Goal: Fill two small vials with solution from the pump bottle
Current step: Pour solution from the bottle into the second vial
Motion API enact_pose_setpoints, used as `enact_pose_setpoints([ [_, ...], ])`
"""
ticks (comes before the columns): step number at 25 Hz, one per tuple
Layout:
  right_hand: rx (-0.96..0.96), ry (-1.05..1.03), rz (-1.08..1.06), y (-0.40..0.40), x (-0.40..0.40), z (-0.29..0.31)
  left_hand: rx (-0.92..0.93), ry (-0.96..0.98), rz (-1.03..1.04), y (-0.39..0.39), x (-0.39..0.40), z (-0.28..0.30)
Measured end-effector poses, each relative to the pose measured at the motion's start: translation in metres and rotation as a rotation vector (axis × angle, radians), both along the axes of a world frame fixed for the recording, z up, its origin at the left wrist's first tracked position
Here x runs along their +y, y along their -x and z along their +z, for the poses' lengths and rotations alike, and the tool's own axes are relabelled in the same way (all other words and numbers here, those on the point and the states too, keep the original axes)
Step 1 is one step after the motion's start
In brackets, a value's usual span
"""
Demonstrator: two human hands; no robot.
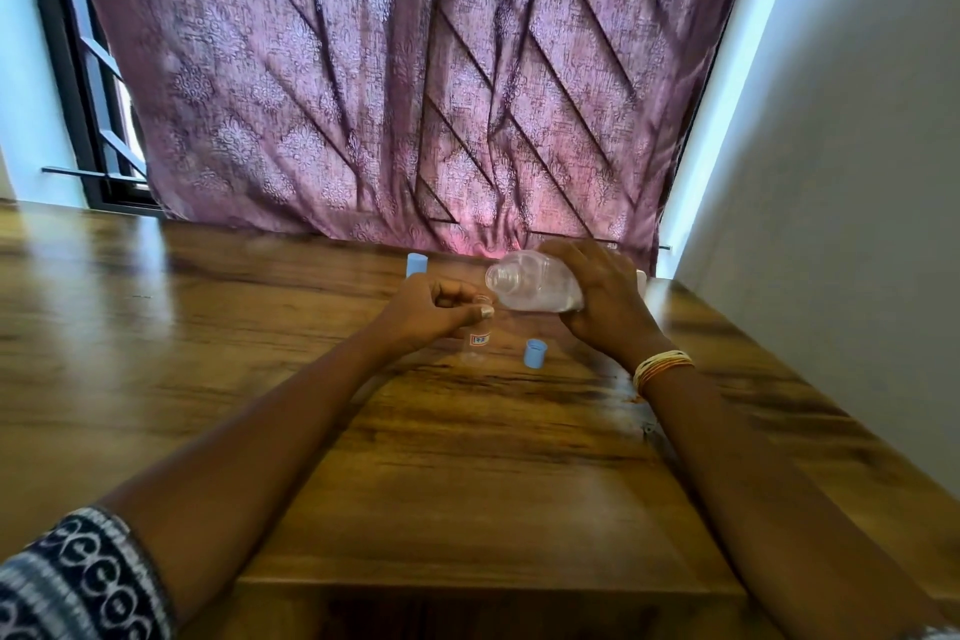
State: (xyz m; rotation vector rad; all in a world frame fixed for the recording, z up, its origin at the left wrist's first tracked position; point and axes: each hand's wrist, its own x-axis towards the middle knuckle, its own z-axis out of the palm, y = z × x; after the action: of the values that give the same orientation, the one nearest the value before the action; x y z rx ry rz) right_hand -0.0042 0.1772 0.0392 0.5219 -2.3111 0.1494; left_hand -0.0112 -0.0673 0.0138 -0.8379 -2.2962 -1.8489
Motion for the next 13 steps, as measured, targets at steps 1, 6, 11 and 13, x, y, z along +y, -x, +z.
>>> enact_pose_setpoints([
  [1,0.002,-0.002,-0.002,0.0006,0.0004,-0.0001,0.001,0.004,-0.003,-0.0006,0.0000,0.0006],
  [6,0.033,-0.036,-0.034,-0.0010,-0.0016,0.0006,-0.007,0.009,-0.007,-0.0046,0.0000,0.0030],
  [11,0.049,-0.078,-0.085,-0.0028,-0.0030,0.0022,-0.034,0.003,-0.010,-0.0090,0.0012,0.0067],
  [13,0.052,-0.092,-0.100,-0.0027,-0.0033,0.0024,-0.028,0.017,0.000,-0.0086,0.0009,0.0066],
])
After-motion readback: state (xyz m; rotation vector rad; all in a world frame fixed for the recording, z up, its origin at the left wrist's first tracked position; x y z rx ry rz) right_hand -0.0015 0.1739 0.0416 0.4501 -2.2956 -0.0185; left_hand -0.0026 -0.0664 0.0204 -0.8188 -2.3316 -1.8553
